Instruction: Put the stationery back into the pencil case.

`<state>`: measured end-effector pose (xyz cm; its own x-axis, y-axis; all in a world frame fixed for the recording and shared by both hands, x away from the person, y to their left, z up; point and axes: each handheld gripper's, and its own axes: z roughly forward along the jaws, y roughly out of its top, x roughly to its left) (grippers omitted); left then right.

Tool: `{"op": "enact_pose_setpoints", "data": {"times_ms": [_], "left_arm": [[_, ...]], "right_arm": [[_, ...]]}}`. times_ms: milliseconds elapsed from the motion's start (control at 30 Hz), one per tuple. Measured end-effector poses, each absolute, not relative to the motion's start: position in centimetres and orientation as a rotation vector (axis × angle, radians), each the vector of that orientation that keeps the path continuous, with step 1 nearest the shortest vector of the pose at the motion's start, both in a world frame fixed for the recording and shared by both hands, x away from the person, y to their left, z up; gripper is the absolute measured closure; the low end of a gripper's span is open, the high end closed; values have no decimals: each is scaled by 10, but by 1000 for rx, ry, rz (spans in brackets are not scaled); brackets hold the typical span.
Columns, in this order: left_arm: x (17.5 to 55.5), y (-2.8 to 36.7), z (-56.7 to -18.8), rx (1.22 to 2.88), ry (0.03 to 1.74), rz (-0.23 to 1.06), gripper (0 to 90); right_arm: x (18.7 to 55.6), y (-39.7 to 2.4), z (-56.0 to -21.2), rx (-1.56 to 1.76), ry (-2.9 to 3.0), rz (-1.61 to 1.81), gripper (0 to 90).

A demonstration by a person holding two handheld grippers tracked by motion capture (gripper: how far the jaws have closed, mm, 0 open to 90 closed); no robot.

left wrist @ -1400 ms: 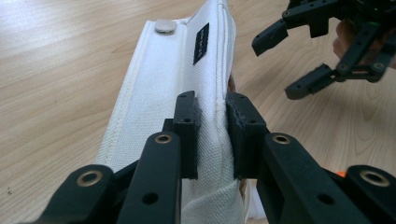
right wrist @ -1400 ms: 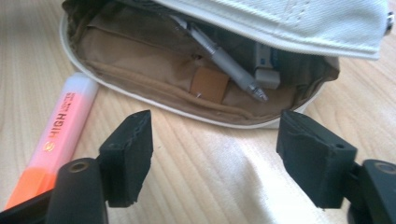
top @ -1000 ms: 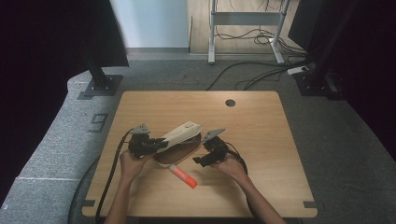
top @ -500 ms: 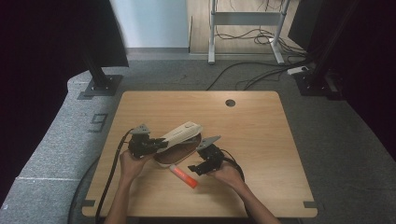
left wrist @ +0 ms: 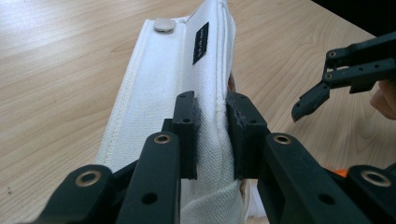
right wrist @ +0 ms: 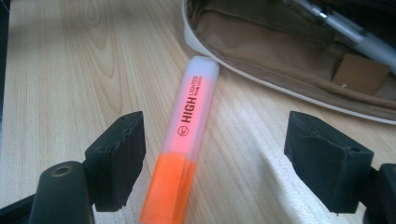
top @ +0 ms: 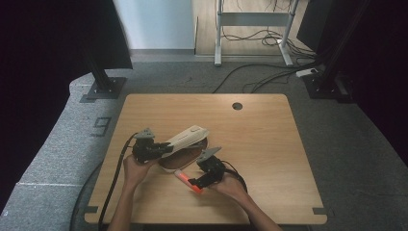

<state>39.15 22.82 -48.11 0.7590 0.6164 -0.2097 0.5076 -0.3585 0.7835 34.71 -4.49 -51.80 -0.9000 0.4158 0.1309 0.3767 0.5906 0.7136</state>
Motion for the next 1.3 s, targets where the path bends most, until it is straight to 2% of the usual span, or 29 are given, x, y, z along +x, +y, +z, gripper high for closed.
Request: {"op": "enact_pose_setpoints", "data": {"times_ms": [733,1000,1100,1233,1300], "left_arm": [[392,229,-482,2022,851,135,746],[392,229,-481,2018,852,131,747],[392,229,-481,2019,850,132,747],[392,229,-481,2025,847,135,746],[392,229,-481,2026,847,135,746]], "right_arm": [[334,-26,-532,618,2805,1153,347],[329,-19,-537,542,2795,1075,472],[326,-19,-537,520,2786,1067,589],[326,-22,-538,525,2784,1086,649],[326,-22,-538,528,2784,1090,650]]}}
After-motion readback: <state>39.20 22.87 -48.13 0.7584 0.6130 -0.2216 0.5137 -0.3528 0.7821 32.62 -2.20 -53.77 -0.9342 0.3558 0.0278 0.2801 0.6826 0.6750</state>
